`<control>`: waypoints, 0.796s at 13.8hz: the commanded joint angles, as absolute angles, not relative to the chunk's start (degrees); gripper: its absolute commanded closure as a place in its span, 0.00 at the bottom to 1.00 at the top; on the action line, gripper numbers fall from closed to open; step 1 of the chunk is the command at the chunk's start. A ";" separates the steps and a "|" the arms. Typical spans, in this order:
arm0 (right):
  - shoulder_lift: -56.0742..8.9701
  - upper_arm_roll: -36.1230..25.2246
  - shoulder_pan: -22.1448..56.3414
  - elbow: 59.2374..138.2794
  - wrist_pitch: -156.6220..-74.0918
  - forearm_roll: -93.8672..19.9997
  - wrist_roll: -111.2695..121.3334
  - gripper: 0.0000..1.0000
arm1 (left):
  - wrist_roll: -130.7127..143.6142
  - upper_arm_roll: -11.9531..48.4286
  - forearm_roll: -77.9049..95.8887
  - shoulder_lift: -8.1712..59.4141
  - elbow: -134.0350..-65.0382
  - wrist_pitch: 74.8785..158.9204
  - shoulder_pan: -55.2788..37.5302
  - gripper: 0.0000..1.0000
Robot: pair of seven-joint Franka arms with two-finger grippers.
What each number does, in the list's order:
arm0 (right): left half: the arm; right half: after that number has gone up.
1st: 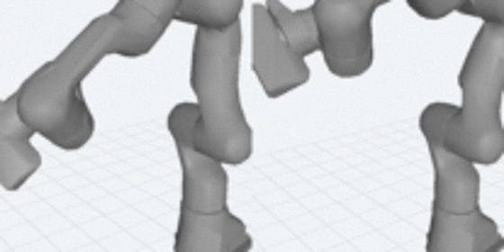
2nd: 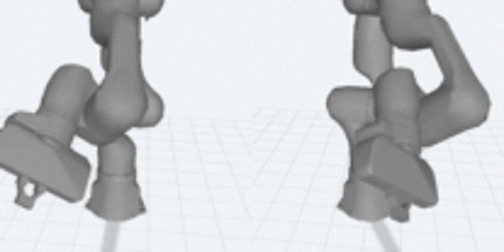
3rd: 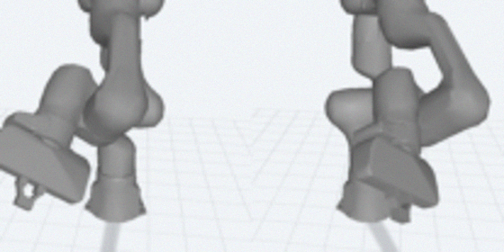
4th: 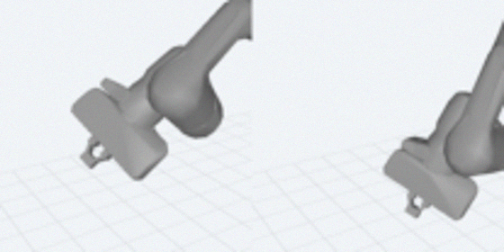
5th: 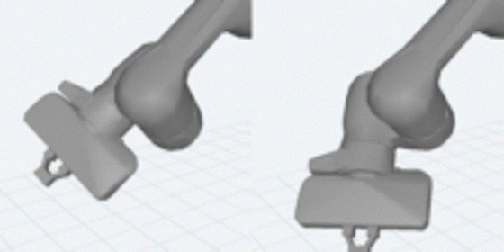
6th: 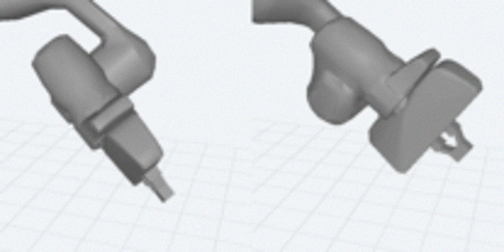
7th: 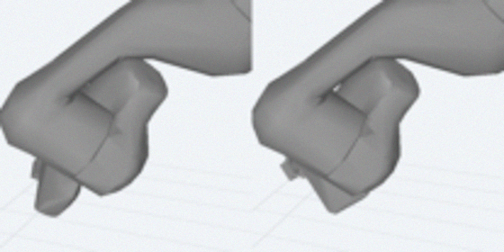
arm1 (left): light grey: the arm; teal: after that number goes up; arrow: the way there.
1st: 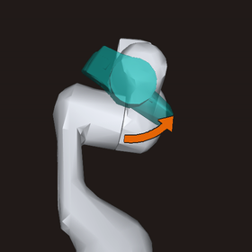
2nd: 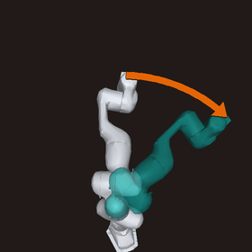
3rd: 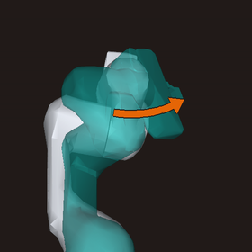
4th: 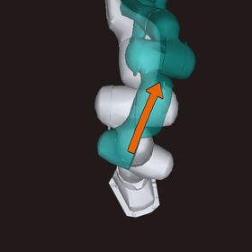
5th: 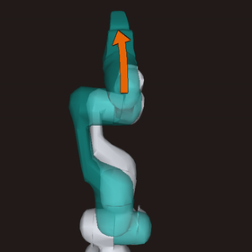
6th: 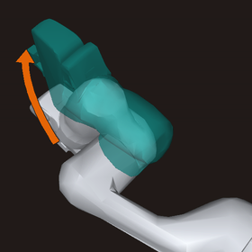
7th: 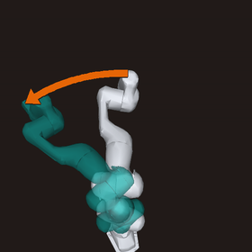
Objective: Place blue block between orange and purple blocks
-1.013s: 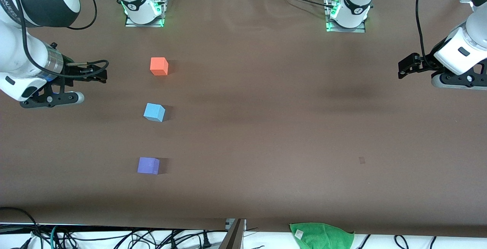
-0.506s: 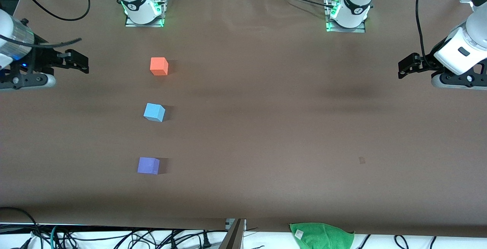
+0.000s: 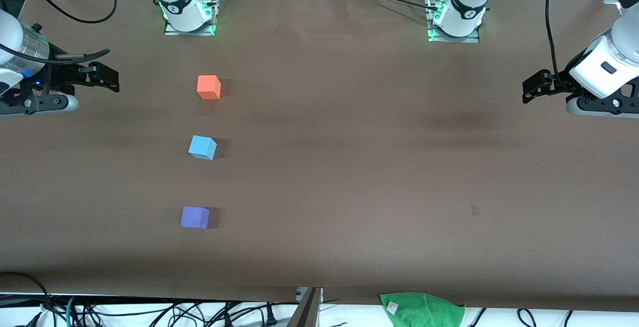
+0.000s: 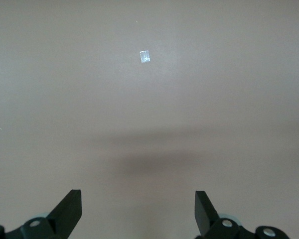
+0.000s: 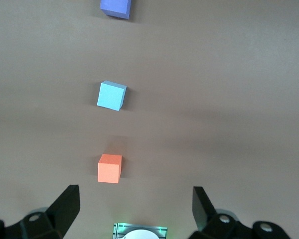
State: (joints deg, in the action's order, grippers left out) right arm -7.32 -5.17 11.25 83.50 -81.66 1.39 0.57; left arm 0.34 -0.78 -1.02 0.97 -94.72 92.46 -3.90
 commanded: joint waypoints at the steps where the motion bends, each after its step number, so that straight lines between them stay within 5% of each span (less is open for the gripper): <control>1: -6.06 -4.31 10.46 84.73 -82.27 1.32 1.05 0.00 | -0.09 -1.05 -0.79 1.41 -93.34 91.41 -4.31 0.00; 11: -6.15 -4.22 10.64 84.81 -82.71 1.23 0.97 0.00 | -0.09 -1.05 -0.79 1.32 -93.34 91.41 -4.31 0.00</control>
State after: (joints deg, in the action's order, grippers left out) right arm -7.32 -4.74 11.26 83.52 -82.09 1.39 0.57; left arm 0.34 -0.78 -1.02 0.97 -94.72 92.45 -3.90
